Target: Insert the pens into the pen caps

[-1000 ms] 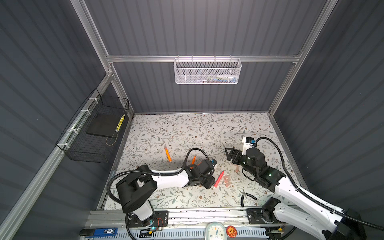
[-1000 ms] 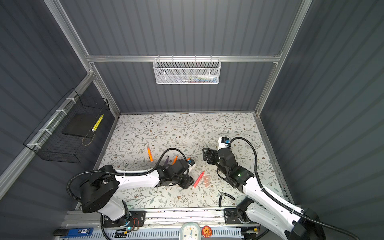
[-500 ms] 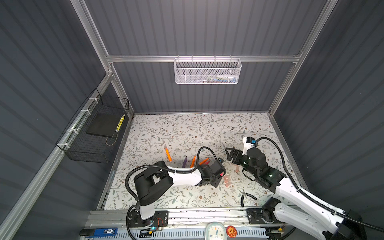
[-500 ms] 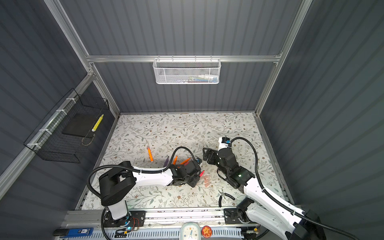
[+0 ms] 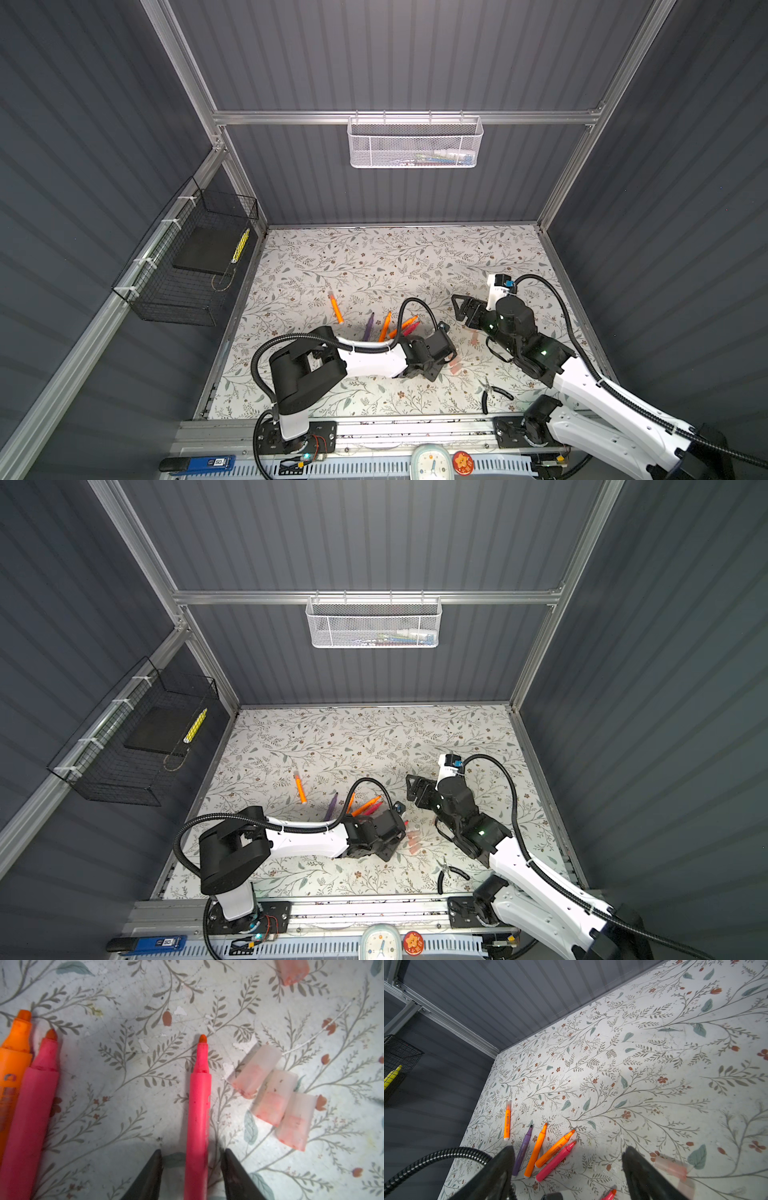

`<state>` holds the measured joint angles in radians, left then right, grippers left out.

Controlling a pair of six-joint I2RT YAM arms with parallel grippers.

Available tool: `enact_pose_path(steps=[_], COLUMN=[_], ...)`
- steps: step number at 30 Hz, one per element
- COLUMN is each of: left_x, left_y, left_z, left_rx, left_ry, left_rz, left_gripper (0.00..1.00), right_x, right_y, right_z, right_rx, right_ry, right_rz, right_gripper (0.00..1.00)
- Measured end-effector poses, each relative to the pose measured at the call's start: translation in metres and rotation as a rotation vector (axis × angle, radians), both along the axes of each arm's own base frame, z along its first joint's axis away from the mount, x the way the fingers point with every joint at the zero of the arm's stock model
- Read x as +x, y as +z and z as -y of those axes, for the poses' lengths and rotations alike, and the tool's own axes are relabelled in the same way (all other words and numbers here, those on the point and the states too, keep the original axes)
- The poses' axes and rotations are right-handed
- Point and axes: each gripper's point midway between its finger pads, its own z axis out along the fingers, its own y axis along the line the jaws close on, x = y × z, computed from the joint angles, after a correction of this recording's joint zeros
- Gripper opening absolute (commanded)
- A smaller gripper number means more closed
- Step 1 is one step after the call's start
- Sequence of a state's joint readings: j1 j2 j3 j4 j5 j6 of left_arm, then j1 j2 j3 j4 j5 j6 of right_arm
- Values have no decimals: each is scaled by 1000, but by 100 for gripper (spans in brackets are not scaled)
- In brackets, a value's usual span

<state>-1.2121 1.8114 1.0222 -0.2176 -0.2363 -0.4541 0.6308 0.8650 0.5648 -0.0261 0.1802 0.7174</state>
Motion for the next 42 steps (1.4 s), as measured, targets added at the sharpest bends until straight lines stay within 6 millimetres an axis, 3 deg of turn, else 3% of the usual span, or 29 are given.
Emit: enact_pose_path(steps=[2, 5, 14, 17, 21, 25, 27, 29, 31, 36, 42], left_x=[1, 3, 6, 15, 63, 117, 125, 121, 116, 101, 102], left_y=[-1, -1, 1, 8, 49, 117, 144, 159, 156, 111, 126], left_z=[-1, -1, -6, -14, -21, -31, -30, -32, -39, -60, -48], left_rx=[2, 3, 15, 24, -64, -227, -312, -378, -395, -331, -416], left_ry=[9, 23, 46, 71, 166, 253, 250, 219, 183, 137, 110], left_rz=[3, 8, 20, 6, 32, 187, 274, 353, 408, 436, 465], left_gripper=[25, 13, 0, 0, 0, 0, 0, 0, 0, 0, 0], right_x=[0, 0, -2, -4, -7, -11, -12, -12, -12, -15, -35], right_y=[1, 2, 5, 3, 1, 2, 3, 4, 7, 14, 11], right_z=[0, 1, 3, 5, 9, 12, 13, 12, 10, -10, -51], right_rx=[1, 2, 9, 12, 17, 36, 42, 48, 57, 88, 50], right_ry=[-1, -3, -8, -13, -19, -19, -18, -16, -4, 75, 230], right_rz=[1, 5, 18, 19, 28, 55, 65, 78, 90, 126, 148], right_gripper=[84, 84, 83, 83, 83, 84, 84, 81, 79, 78, 84])
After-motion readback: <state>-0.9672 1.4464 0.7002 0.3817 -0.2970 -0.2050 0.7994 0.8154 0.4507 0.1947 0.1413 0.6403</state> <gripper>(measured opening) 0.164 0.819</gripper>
